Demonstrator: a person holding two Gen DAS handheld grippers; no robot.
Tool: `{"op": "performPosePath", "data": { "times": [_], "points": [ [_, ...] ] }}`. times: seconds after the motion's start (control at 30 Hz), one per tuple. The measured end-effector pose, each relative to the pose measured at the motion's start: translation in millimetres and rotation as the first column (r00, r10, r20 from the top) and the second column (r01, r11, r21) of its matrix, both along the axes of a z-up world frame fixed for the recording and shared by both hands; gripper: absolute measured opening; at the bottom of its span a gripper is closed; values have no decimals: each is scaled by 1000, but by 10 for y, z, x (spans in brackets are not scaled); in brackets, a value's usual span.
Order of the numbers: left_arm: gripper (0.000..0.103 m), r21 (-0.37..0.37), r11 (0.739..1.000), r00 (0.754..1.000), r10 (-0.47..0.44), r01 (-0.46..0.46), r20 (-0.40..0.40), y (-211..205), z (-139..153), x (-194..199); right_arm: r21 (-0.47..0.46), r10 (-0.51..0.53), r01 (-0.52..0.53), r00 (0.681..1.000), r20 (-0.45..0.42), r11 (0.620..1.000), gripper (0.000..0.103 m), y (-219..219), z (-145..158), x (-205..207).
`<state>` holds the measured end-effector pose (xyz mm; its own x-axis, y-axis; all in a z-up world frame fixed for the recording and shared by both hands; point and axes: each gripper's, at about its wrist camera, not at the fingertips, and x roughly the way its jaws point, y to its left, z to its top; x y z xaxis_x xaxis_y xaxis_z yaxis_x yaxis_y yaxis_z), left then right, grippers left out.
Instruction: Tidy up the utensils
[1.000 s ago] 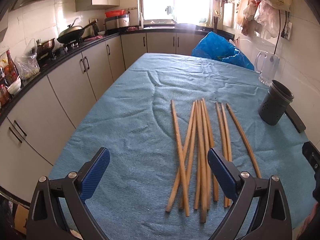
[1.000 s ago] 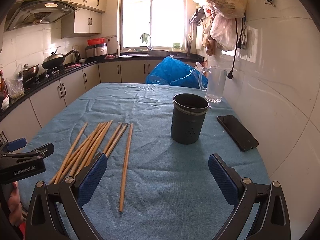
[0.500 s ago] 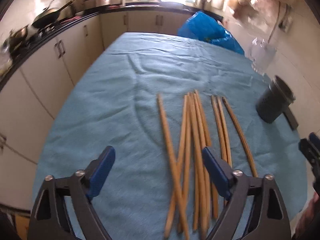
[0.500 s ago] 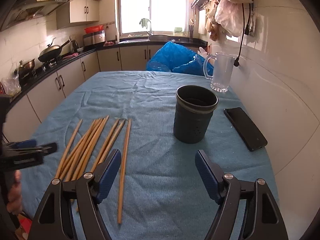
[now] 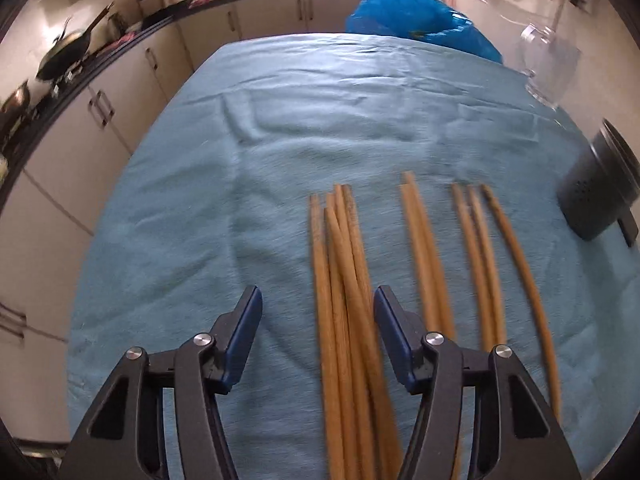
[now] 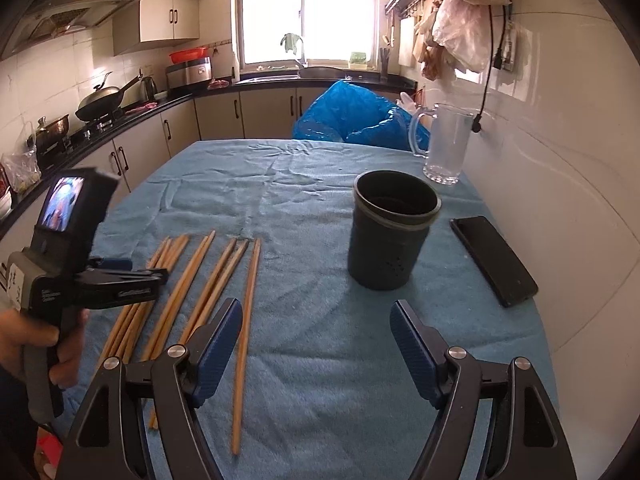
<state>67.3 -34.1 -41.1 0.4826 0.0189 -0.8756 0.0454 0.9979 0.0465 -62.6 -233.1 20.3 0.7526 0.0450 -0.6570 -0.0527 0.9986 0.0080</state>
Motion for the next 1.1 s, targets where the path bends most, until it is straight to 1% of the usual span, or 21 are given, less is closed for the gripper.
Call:
{"op": "performPosePath", "data": {
  "times": [0.1, 0.13, 0.17, 0.2, 0.23, 0.27, 0.33, 0.4, 0.43, 0.47, 0.6, 0.67, 0.77, 0.83, 0.9, 1.03, 1.1],
  "points": [
    [56, 0, 1000, 1000, 27, -27, -1, 219, 33, -33, 15, 33, -32, 999, -20, 999, 80, 78, 12, 128],
    [48, -22, 999, 999, 31, -31, -7, 287, 33, -30, 24, 45, -44, 998, -32, 999, 73, 121, 16, 194],
    [39, -52, 998, 1000, 26, -27, -16, 343, 36, -21, 29, 54, -53, 998, -44, 998, 69, 158, 14, 245],
    [35, -92, 995, 999, 19, -22, -27, 408, 40, -19, 43, 74, -72, 995, -64, 996, 63, 207, 10, 317],
    [25, -126, 992, 999, 18, -23, -37, 470, 46, -16, 57, 89, -84, 993, -81, 995, 58, 248, 4, 379],
    [20, -145, 989, 999, 18, -24, -39, 497, 54, -13, 74, 106, -99, 989, -102, 992, 55, 295, -5, 460],
    [18, -183, 983, 999, 17, -24, -36, 580, 82, -4, 105, 131, -117, 982, -137, 988, 43, 367, -29, 615],
    [13, -218, 976, 999, 12, -19, -33, 630, 125, -6, 123, 151, -130, 973, -177, 984, 37, 443, -66, 758],
    [3, -235, 972, 999, 9, -16, -31, 634, 142, 8, 148, 166, -137, 966, -201, 979, 34, 484, -90, 864],
    [1, -248, 969, 1000, 6, -13, -30, 655, 169, 4, 156, 164, -131, 962, -216, 979, 33, 512, -111, 936],
    [1, -240, 970, 999, 20, -26, -29, 757, 195, 40, 186, 188, -140, 945, -268, 972, 31, 662, -177, 1155],
    [1, -267, 963, 998, 29, -42, -53, 842, 155, 78, 202, 207, -151, 932, -296, 968, 31, 748, -223, 1266],
    [1, -337, 939, 996, 42, -68, -83, 945, 124, 112, 229, 217, -143, 913, -344, 963, 31, 816, -300, 1426],
    [1, -356, 932, 996, 42, -69, -84, 960, 138, 124, 238, 239, -156, 895, -377, 959, 31, 873, -363, 1537],
    [1, -370, 927, 996, 35, -65, -87, 948, 148, 135, 231, 219, -132, 888, -404, 964, 31, 889, -431, 1625],
    [2, -370, 928, 996, 14, -45, -86, 880, 166, 160, 210, 202, -118, 872, -446, 971, 27, 957, -560, 1763],
    [2, -366, 930, 996, 5, -38, -89, 851, 168, 182, 215, 198, -107, 863, -465, 971, 25, 973, -615, 1809]
  ]
}}
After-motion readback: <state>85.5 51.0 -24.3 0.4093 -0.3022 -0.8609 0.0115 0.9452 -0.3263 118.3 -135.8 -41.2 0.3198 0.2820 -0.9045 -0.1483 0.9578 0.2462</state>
